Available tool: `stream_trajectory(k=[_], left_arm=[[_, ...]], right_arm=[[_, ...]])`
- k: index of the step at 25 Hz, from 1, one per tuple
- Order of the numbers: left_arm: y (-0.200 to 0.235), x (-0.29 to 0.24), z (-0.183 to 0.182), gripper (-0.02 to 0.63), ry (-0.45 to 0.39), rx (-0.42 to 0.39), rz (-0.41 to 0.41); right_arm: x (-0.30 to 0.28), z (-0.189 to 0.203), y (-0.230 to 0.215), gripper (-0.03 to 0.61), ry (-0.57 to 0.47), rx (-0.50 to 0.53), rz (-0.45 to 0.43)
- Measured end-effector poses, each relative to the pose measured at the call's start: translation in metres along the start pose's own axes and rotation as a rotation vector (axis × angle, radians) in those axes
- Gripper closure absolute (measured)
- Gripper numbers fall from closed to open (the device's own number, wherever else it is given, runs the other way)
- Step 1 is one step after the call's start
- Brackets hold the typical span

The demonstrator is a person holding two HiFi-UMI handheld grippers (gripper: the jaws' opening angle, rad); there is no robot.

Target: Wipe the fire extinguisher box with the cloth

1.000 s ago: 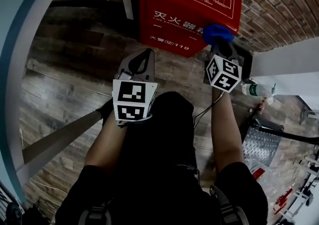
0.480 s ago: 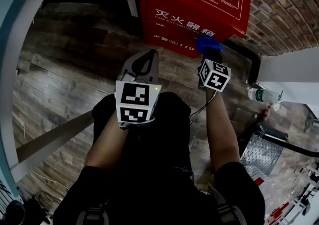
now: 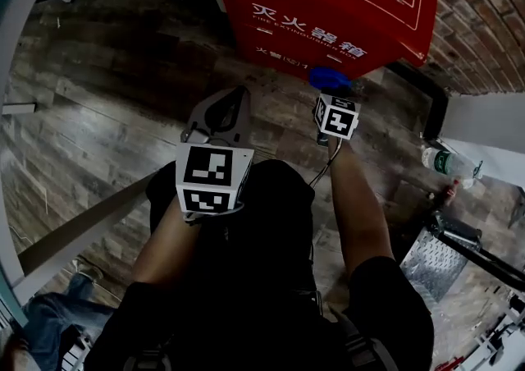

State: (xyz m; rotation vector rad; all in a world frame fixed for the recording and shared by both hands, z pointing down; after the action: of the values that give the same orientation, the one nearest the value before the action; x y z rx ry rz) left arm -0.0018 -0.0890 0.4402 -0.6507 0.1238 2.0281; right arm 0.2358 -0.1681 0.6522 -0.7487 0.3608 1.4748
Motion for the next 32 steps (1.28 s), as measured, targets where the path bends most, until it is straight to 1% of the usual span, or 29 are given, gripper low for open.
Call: stream_trajectory(k=[4,7,10,13,16,19,24,27,32], left_arm=[[0.001,-0.01,0.008,0.607,0.018,0.001,-0.011],[0.001,-0.018,0.015,0.607,0.043,0.003,-0.011],[0.002,-0.022,0.021,0.607,0.065,0.003,-0.01],[0.005,-0.024,0.024,0.607,0.074,0.011,-0.014],[0.01,-0.026,0.026,0.607,0.084,0.027,-0.017],[0.011,-0.026,0.027,0.607,0.088,0.023,-0.011],[0.012,-0.018,0.027,0.607,0.075,0.02,-0.001],[0.017,-0.008,0.026,0.607,0.06,0.031,-0.004],[0.027,0.007,0.021,0.607,0.015,0.072,-0.001]], right_arm=[[-0.028,0.029,-0.016,0.531,0.096,-0.011,0.033],[-0.048,0.05,-0.029,0.531,0.166,0.006,0.053],[-0.065,0.067,-0.042,0.531,0.226,0.014,0.041],[-0.073,0.074,-0.047,0.531,0.258,-0.002,0.031],[-0.078,0.075,-0.042,0.531,0.27,-0.016,0.037],[-0.079,0.074,-0.033,0.531,0.27,-0.037,0.035],[-0.071,0.06,-0.008,0.531,0.243,-0.034,-0.008],[-0.056,0.042,0.012,0.531,0.184,-0.042,-0.035],[-0.01,-0.001,0.038,0.531,0.057,-0.083,-0.075]])
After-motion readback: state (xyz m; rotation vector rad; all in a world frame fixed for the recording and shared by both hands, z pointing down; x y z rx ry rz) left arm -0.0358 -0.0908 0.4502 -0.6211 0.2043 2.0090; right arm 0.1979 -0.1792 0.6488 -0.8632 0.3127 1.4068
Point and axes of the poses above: the fingertips, and each gripper's own axes: x backward along the fingers, y to its left, z out of its underside, the point moved 6 cm from there along x, backward along the fingers, and after that the axes turned 14 degrees about -x, right-handed, at the moved point
